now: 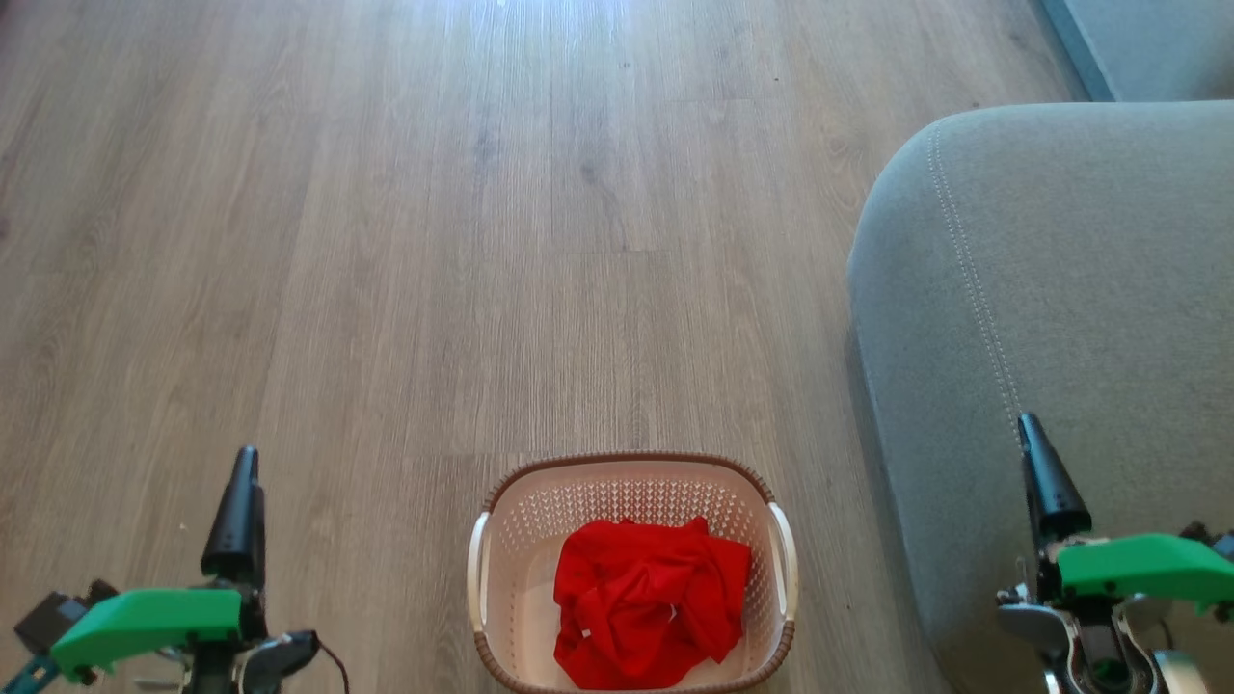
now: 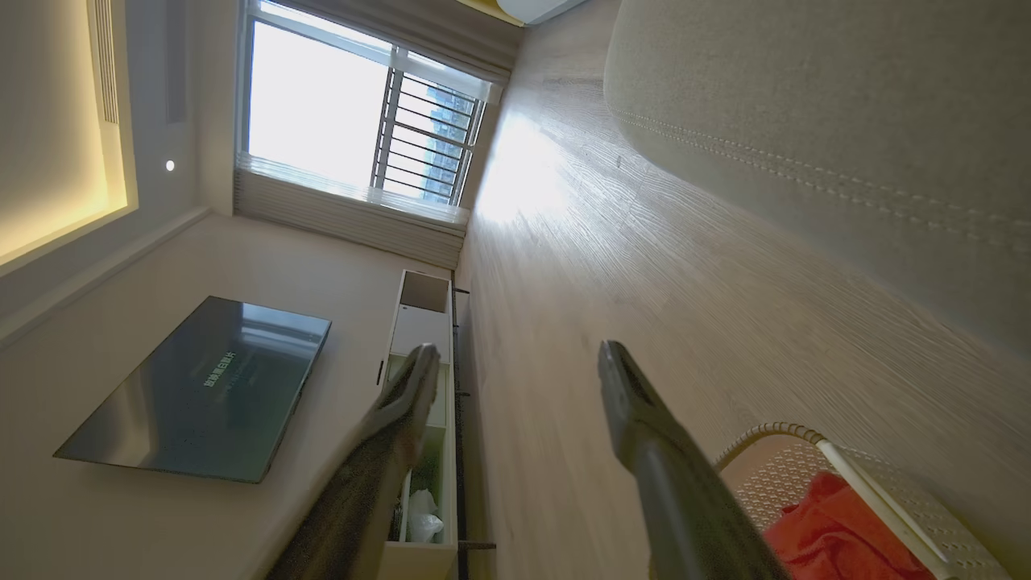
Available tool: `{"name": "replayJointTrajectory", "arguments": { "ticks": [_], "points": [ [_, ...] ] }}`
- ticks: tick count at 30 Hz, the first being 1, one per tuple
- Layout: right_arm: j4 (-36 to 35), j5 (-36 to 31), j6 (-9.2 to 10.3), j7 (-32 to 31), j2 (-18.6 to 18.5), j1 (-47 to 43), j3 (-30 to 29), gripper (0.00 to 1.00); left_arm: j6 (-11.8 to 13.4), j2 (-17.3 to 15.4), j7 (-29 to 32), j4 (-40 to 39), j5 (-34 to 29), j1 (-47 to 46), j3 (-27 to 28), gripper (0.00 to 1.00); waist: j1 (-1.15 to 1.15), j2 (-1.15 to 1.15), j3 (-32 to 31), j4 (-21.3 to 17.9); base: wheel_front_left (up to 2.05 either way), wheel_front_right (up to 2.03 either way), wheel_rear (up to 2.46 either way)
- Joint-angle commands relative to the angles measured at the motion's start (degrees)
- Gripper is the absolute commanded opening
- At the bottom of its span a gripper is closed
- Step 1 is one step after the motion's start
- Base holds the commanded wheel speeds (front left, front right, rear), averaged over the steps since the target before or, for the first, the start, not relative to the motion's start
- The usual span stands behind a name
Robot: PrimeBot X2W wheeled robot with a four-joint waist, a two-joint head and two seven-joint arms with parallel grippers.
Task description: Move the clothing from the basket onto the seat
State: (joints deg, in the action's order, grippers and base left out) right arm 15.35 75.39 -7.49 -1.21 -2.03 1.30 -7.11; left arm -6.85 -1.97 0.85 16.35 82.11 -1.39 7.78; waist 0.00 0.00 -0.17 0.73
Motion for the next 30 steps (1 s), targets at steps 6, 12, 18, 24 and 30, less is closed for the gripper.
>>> {"name": "replayJointTrajectory", "arguments": {
  "ticks": [6,12,18,24,30],
  "points": [
    [-4.94,-8.35,0.00,1.77,-0.47,4.10,0.71,1.00,-0.19,-0.42,-1.52,-4.45,-4.30,-3.70,2.35,1.00,0.00,0.00,0.16,0.34,0.00,0.00,0.00],
    [-7.72,-16.40,0.00,2.78,-0.50,4.84,2.17,1.00,0.37,-0.46,-2.52,-7.76,-9.02,-4.38,3.26,1.00,0.00,0.00,0.27,0.53,0.00,0.00,0.00],
    [-10.10,-23.70,0.00,3.80,-0.52,5.51,3.82,1.00,1.94,-0.49,-3.53,-11.47,-13.50,-4.53,2.24,1.00,0.00,0.00,0.34,0.76,0.00,0.00,0.00],
    [-11.29,-29.42,0.00,4.64,-0.55,5.84,5.23,1.00,3.42,-0.52,-4.37,-14.74,-18.93,-4.43,0.77,1.00,0.00,0.00,0.40,0.98,0.00,0.00,0.00],
    [-12.42,-35.45,0.00,5.66,-0.57,6.09,7.01,1.00,5.88,-0.55,-5.38,-18.66,-26.92,-4.09,-2.08,1.00,0.00,0.00,0.38,1.08,0.00,0.00,0.00]
  ]
}}
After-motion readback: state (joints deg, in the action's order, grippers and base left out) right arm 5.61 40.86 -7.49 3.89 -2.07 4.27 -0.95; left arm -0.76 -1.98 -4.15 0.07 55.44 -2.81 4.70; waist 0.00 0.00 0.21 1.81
